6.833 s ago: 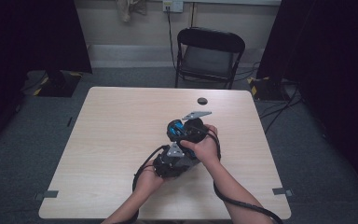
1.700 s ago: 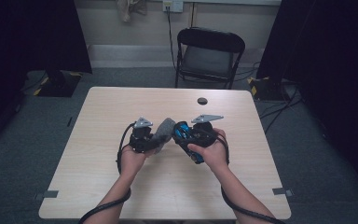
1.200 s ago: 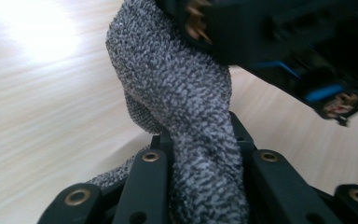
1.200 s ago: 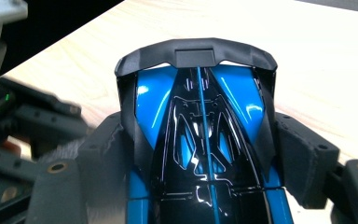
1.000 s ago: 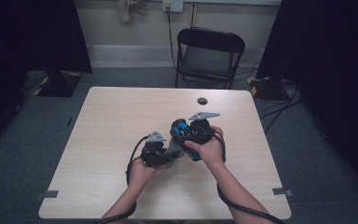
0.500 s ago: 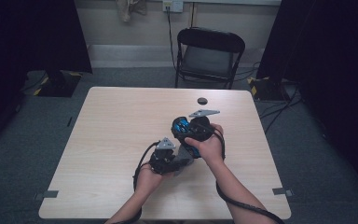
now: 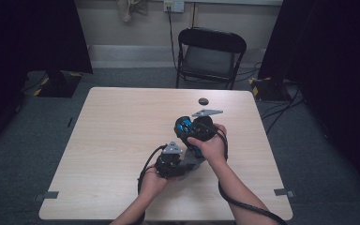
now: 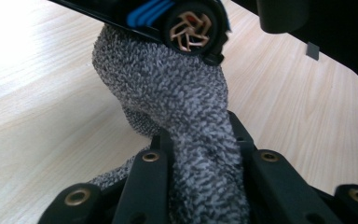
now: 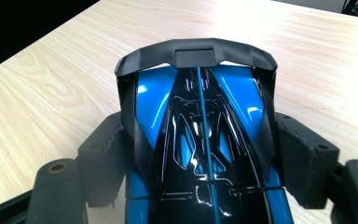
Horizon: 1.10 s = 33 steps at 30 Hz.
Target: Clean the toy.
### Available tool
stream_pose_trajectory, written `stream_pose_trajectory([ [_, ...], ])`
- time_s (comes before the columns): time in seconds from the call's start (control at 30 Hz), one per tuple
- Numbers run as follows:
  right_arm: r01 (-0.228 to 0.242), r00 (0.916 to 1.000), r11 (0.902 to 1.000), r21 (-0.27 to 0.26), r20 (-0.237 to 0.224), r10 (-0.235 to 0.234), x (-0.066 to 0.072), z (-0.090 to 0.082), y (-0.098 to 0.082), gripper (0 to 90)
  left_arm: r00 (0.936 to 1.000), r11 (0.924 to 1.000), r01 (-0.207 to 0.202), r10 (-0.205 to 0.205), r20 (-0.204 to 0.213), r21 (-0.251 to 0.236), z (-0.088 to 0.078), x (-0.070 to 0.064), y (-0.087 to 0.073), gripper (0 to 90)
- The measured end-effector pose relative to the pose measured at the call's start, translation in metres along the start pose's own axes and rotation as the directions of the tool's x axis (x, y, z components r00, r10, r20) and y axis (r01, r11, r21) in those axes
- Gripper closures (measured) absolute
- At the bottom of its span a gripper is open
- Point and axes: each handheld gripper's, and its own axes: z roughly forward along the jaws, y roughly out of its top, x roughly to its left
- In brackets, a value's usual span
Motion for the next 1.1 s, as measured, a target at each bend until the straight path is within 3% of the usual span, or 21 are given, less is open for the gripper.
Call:
stream_pose_trajectory([
  [1.1, -0.024, 0.9997, 0.9997, -0.01, 0.004, 0.024, -0.005, -0.003, 0.004, 26.0, 0.9989, 0.9997, -0.024, 0.023, 0.04, 0.009, 0.012, -0.011, 0.003, 75.0],
])
